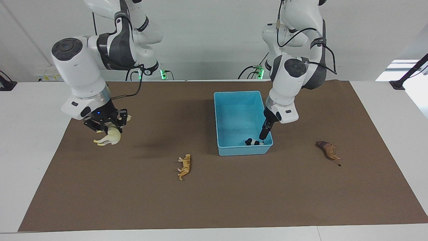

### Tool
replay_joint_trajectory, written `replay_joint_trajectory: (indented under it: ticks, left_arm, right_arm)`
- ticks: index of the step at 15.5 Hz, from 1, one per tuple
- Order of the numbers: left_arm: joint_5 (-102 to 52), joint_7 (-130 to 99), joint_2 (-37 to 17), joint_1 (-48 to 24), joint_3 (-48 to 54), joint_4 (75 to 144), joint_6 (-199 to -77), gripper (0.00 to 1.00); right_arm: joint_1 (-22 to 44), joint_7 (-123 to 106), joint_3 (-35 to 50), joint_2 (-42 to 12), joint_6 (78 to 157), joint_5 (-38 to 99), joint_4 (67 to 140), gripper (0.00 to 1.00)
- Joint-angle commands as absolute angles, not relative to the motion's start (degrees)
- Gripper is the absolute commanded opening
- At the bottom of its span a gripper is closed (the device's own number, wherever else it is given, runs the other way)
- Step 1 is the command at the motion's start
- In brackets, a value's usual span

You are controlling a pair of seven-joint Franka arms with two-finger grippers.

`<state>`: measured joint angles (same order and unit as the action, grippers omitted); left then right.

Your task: Put all toys into storage box

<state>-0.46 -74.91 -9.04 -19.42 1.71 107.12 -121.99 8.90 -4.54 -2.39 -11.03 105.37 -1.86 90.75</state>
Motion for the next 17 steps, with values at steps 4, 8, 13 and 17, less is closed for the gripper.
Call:
replay_joint_trajectory:
  ticks: [4, 8, 13, 17]
  left_arm:
    - [1.93, -44.00, -8.70, -4.95, 1.76, 106.52, -120.49, 1.00]
    - [2.02, -20.61, -10.45, 3.76, 1.67, 108.71, -125.23, 1.00]
    - [2.02, -16.95, -10.63, 7.02, 1.49, 117.06, -135.51, 1.00]
    - [2.02, -32.81, -13.79, 6.77, 1.49, 119.09, -140.27, 1.00]
  right_arm:
    - [27.04, 23.79, -2.29, -12.39, 104.06, -3.52, 88.77, 0.00]
    - [37.86, 36.80, -2.29, -18.80, 104.85, -3.51, 83.15, 0.00]
    - [45.25, 43.41, -2.72, -27.14, 112.03, -5.17, 82.36, 0.00]
    - [45.96, 45.34, -2.46, -29.79, 116.19, -5.98, 82.35, 0.00]
